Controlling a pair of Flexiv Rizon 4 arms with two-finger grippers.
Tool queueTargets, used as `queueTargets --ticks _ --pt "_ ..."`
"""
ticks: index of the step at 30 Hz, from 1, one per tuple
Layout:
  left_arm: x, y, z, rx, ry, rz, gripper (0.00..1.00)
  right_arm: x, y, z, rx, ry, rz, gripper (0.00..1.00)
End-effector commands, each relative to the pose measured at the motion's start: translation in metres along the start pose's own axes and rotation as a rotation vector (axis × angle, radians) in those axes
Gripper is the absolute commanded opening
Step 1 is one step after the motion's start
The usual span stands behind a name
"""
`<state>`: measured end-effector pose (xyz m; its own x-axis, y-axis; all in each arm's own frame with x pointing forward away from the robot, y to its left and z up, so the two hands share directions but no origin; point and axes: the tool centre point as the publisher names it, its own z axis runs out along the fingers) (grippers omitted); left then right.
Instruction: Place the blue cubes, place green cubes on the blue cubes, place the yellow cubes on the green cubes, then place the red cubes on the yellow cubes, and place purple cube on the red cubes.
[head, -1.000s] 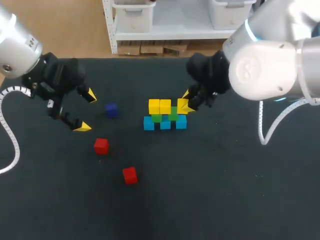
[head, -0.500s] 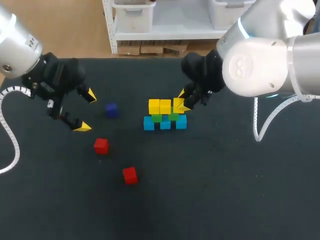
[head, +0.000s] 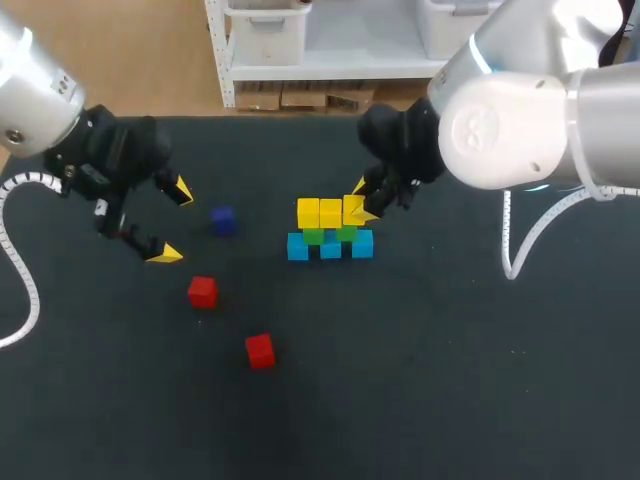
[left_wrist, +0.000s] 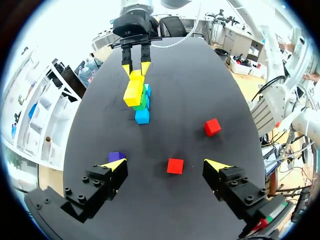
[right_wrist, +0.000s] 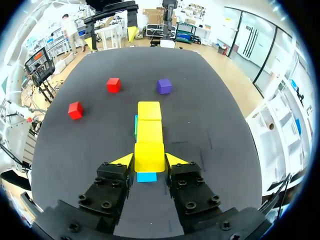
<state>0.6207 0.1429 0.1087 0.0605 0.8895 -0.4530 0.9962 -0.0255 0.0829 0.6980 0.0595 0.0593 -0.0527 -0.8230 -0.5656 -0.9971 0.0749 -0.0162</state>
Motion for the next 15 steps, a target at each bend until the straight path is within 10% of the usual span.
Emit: queueTargets --ticks 1,15 --pt "0.0015 -0.0002 0.0 -0.001 -0.004 0.004 1.0 0.0005 -0.0023 0.0014 -0.004 0.0 0.002 0.0" --pt "0.0015 -0.0002 0.0 -0.001 -0.004 0.004 1.0 0.0023 -0.0022 0.0031 -0.01 0.0 0.006 0.0"
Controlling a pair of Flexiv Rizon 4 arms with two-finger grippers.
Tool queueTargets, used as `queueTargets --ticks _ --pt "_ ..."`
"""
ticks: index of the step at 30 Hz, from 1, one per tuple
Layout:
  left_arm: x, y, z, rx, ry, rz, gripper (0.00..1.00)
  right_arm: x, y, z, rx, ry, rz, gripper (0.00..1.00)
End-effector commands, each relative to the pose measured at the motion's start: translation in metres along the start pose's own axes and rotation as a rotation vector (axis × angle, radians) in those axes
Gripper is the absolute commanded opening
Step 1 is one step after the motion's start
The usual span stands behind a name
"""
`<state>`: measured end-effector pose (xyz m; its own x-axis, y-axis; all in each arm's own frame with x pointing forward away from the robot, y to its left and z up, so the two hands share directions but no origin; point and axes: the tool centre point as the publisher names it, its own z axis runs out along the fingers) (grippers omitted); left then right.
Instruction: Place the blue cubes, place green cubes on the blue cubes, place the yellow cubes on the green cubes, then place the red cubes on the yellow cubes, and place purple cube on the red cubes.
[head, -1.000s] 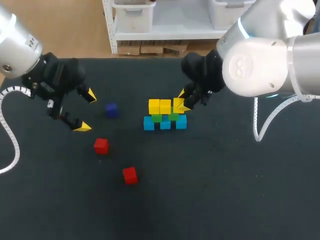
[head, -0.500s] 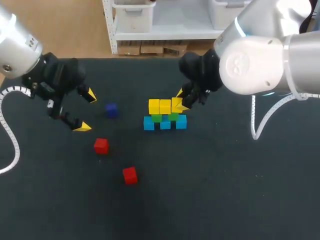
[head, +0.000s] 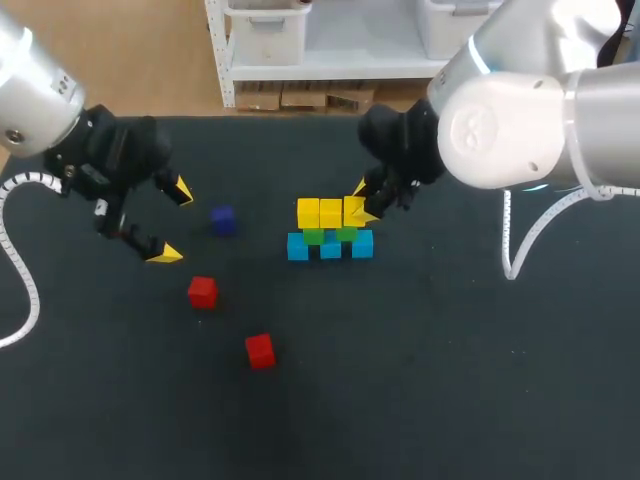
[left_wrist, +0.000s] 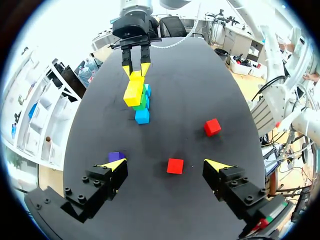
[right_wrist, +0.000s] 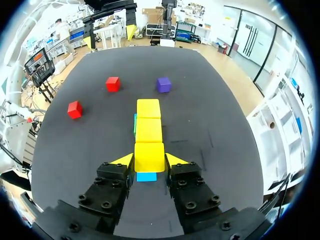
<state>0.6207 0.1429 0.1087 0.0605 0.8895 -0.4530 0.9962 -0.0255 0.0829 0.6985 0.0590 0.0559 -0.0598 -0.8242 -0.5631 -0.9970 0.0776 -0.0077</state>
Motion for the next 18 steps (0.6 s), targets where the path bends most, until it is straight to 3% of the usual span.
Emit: queueTargets --ticks 1,18 --pt "0.0015 -0.0002 0.0 -0.001 -0.004 0.004 1.0 0.0 -0.0018 0.0008 -0.005 -0.002 -0.001 0.0" --pt "0.0015 -0.0002 0.0 -0.001 -0.004 0.004 1.0 -0.0014 -0.0023 0.0029 -0.009 0.0 -0.002 0.0"
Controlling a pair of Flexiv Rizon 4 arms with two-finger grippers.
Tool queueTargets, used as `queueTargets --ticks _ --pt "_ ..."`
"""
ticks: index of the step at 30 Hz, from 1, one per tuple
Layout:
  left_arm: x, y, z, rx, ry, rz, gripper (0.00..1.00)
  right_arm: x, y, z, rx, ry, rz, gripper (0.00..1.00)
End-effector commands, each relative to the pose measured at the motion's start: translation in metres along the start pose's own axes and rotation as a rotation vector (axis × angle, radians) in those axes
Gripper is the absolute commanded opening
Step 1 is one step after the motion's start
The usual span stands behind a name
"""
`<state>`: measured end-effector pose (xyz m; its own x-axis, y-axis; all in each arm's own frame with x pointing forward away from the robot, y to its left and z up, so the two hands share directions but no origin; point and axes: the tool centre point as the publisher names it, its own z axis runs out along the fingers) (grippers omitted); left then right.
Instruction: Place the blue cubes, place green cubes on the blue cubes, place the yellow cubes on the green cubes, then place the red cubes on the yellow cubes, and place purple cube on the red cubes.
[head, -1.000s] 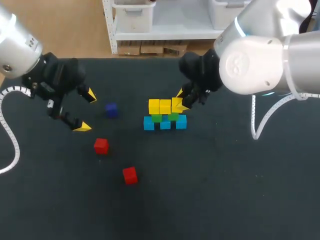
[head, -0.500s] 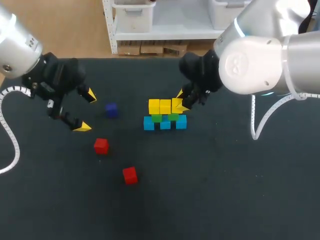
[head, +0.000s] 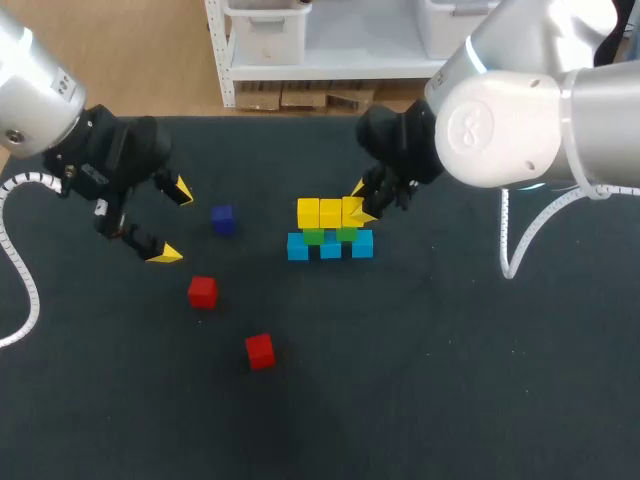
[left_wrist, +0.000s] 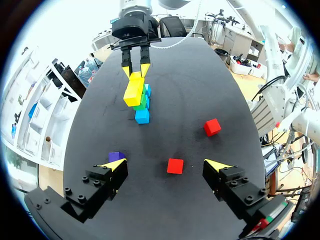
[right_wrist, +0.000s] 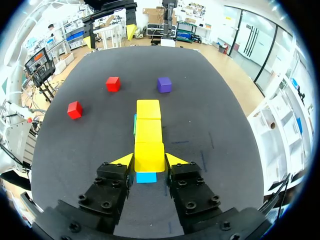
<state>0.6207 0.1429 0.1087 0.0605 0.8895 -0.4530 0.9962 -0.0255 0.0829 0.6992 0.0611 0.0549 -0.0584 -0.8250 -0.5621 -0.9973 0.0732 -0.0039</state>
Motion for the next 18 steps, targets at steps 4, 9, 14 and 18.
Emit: queueTargets --ticks 4,9,14,18 --pt "0.0015 -0.0002 0.0 -0.001 -0.004 0.004 1.0 -0.0003 -0.0017 0.0011 -0.005 -0.001 0.0 0.02" --pt "0.0015 -0.0002 0.0 -0.001 -0.004 0.004 1.0 -0.0007 -0.0016 0.002 -0.006 0.0 0.0 0.15" --pt "0.0015 -0.0002 0.0 -0.001 -0.004 0.004 1.0 -0.0016 -0.0021 0.0024 -0.008 0.0 -0.003 0.42" --pt "0.0015 -0.0002 0.0 -0.001 -0.004 0.004 1.0 -0.0018 -0.0027 0.0024 -0.008 -0.003 -0.001 0.55"
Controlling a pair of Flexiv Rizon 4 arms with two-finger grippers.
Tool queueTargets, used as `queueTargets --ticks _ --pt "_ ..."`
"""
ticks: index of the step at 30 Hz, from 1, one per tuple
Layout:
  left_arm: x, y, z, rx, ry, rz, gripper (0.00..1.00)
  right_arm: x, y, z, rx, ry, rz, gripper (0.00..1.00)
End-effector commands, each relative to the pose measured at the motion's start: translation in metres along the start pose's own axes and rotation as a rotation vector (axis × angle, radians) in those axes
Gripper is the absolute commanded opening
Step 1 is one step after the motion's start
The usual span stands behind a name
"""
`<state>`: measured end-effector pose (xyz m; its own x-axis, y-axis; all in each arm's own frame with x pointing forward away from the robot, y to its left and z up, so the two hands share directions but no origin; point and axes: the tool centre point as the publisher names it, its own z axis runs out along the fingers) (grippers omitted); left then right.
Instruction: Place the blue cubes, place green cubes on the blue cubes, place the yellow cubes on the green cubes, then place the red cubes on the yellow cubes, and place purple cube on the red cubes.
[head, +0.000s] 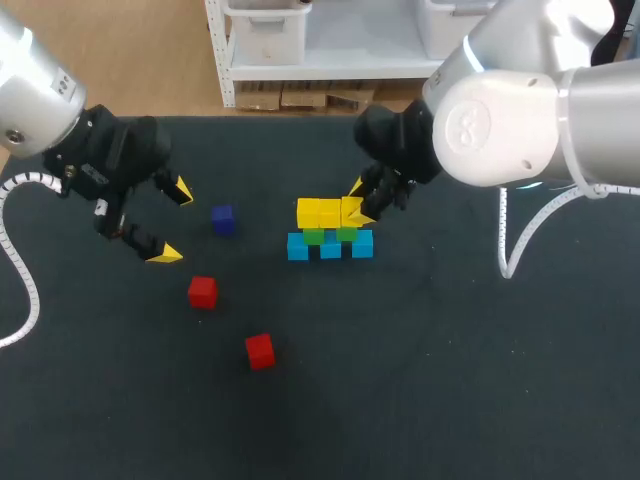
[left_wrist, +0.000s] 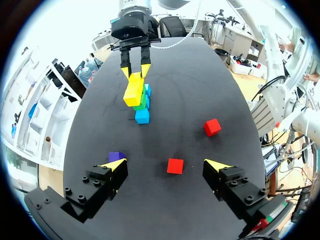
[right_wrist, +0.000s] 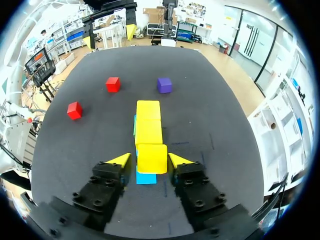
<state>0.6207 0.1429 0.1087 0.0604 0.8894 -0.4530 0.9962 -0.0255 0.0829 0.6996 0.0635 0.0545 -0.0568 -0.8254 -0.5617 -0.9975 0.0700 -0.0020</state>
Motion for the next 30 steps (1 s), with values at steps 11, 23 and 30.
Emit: queueTargets --ticks 11,23,30 --pt "0.002 0.0 0.0 -0.001 -0.004 0.004 1.0 0.001 -0.003 0.0 -0.005 -0.002 0.006 1.0" --pt "0.002 0.0 0.0 -0.001 -0.004 0.004 1.0 0.013 0.007 -0.036 0.059 -0.009 0.005 1.0" --pt "0.002 0.0 0.0 -0.001 -0.004 0.004 1.0 0.032 0.006 -0.043 0.078 -0.003 0.022 0.0"
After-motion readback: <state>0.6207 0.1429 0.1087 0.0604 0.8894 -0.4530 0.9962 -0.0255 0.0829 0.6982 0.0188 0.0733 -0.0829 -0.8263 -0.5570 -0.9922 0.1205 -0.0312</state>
